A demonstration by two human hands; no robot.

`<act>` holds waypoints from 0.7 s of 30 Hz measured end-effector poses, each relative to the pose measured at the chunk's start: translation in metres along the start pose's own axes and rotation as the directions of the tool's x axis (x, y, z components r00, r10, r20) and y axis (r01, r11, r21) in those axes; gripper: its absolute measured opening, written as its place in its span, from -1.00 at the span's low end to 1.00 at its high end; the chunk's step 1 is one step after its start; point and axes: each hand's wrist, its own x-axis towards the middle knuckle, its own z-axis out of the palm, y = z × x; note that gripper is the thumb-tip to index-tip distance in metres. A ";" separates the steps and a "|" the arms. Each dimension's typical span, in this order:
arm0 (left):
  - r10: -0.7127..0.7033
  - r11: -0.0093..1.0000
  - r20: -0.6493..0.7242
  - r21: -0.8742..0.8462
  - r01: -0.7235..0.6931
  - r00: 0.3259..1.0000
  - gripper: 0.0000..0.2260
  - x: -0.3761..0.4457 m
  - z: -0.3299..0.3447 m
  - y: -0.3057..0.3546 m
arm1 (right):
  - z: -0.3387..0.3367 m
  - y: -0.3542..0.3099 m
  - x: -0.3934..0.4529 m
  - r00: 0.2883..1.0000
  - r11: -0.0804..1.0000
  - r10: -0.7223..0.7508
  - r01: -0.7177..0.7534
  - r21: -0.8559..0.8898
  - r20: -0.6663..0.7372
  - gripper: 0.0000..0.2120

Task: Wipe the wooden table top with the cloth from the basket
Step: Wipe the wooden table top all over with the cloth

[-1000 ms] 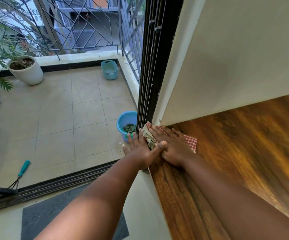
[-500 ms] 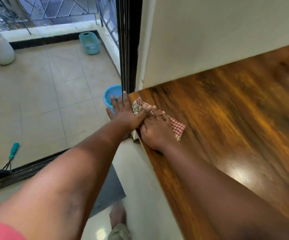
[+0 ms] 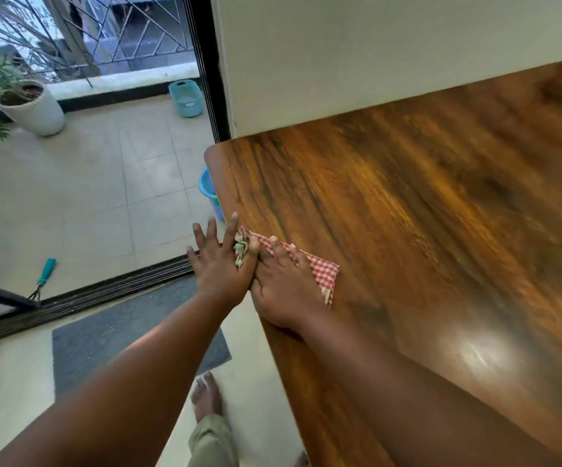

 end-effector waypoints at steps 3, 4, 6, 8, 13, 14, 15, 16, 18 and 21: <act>0.000 0.996 0.004 0.088 -0.001 1.000 -0.38 -0.034 0.003 0.010 | 0.002 0.003 -0.034 1.000 1.000 -0.019 0.019 0.002 0.014 -0.47; 0.004 0.993 0.016 0.121 -0.006 1.000 -0.38 -0.044 0.004 0.013 | 0.002 0.004 -0.045 1.000 1.000 -0.022 0.022 0.006 0.017 -0.46; -0.011 0.986 0.030 0.166 0.006 0.999 -0.40 -0.064 0.007 0.019 | 0.002 0.006 -0.065 0.999 0.999 -0.035 0.034 0.011 0.023 -0.46; -0.041 0.978 0.039 0.205 0.033 0.998 -0.43 -0.082 0.011 0.023 | 0.004 0.007 -0.084 0.998 0.999 -0.050 0.050 0.005 0.033 -0.46; -0.075 0.956 0.104 0.291 0.042 0.992 -0.43 -0.128 0.015 0.035 | 0.008 0.007 -0.130 0.997 0.998 -0.056 0.056 -0.004 0.053 -0.45; -0.079 0.954 0.117 0.298 0.041 0.990 -0.43 -0.138 0.016 0.037 | 0.010 0.007 -0.141 0.997 0.998 -0.055 0.055 -0.002 0.055 -0.45; -0.081 0.952 0.129 0.304 0.039 0.988 -0.43 -0.148 0.016 0.039 | 0.011 0.007 -0.151 0.997 0.998 -0.055 0.055 0.004 0.054 -0.45; -0.082 0.950 0.139 0.310 0.036 0.987 -0.44 -0.158 0.017 0.042 | 0.012 0.006 -0.162 0.997 0.998 -0.057 0.057 0.009 0.054 -0.45; -0.095 0.945 0.158 0.325 0.039 0.983 -0.45 -0.181 0.019 0.047 | 0.015 0.005 -0.183 0.997 0.999 -0.052 0.051 0.017 0.063 -0.45; -0.134 0.938 0.186 0.340 0.064 0.973 -0.43 -0.217 0.023 0.056 | 0.017 0.004 -0.217 0.995 0.998 -0.054 0.052 0.026 0.086 -0.46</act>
